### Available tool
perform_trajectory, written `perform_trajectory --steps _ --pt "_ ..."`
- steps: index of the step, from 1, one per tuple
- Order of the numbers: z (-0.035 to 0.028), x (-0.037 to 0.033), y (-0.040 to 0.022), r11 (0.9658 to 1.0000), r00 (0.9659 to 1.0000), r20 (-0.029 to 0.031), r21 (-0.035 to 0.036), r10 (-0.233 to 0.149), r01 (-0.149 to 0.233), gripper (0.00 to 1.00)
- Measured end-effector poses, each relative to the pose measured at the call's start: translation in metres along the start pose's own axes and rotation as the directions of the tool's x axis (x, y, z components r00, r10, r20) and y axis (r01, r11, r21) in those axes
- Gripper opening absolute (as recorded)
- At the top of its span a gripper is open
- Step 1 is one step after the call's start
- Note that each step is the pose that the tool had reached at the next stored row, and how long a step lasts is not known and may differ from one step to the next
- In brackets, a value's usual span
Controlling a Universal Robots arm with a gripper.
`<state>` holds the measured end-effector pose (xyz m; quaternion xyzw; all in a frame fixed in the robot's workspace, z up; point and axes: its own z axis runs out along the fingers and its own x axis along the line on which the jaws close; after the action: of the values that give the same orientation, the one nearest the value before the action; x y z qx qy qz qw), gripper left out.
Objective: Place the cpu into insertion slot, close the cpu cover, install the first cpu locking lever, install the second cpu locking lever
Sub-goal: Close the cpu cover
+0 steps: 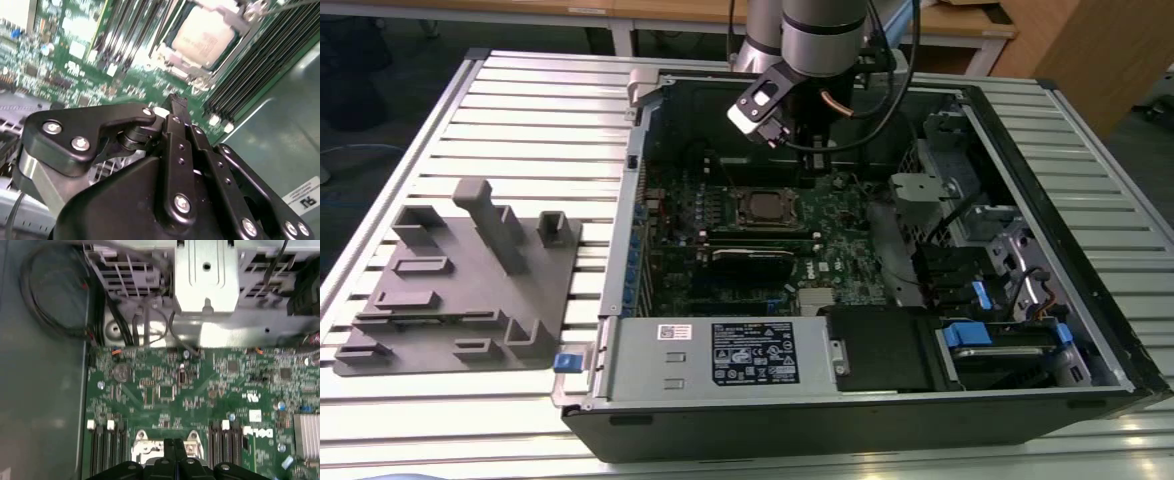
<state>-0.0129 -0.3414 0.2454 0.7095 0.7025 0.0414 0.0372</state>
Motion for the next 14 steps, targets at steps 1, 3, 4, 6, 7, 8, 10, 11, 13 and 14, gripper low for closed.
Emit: perform_trajectory --steps 1,3,4,6,7,8,10,11,13,14 --pt "0.0004 0.0000 0.0000 0.9999 1.0000 0.0001 0.0156 0.000 0.000 0.11" --pt "0.0011 0.0000 -0.0001 0.9992 1.0000 0.0003 0.0394 0.000 0.000 0.11" --pt "0.0013 0.0000 -0.0001 0.9989 1.0000 0.0005 0.0463 0.000 0.000 0.11" --pt "0.0012 0.0000 -0.0002 0.9989 1.0000 0.0007 0.0474 0.000 0.000 0.11" --pt "0.0012 0.0000 -0.0002 0.9989 1.0000 0.0007 0.0475 0.000 0.000 0.11" --pt "0.0013 0.0000 -0.0002 0.9989 1.0000 0.0006 0.0476 0.000 0.000 0.11" --pt "0.0013 0.0000 -0.0001 0.9989 1.0000 0.0005 0.0478 0.000 0.000 0.11" --pt "0.0013 0.0000 -0.0001 0.9989 1.0000 0.0006 0.0479 0.000 0.000 0.11" --pt "0.0013 0.0000 -0.0006 0.9989 1.0000 0.0005 0.0478 0.000 0.000 0.11" --pt "0.0012 0.0000 -0.0029 0.9989 1.0000 0.0002 0.0477 0.000 0.000 0.11"
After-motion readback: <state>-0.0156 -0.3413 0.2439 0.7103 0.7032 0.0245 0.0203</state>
